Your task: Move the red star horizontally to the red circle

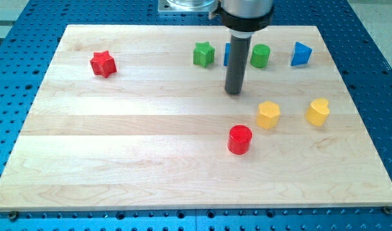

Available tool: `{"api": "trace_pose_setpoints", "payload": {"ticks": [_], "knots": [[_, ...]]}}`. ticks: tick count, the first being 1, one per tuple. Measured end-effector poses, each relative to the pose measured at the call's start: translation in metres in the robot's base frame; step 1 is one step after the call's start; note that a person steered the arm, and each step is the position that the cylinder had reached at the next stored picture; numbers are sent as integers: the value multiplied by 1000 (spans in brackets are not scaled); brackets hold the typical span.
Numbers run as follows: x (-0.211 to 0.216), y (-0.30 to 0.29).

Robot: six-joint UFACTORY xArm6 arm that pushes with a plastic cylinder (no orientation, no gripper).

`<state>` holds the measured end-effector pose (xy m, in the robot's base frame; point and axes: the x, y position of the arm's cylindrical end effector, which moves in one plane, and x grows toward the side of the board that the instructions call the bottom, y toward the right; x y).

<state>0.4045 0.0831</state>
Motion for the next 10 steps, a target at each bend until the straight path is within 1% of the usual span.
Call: {"api": "trace_pose_setpoints", "payload": {"ticks": [1, 2, 3, 4, 5, 6, 7, 8, 9, 10], "knots": [[54, -10], [91, -69], [148, -83], [163, -21], [141, -14], [119, -34], [116, -35], [136, -13], [123, 8], [117, -15]]}}
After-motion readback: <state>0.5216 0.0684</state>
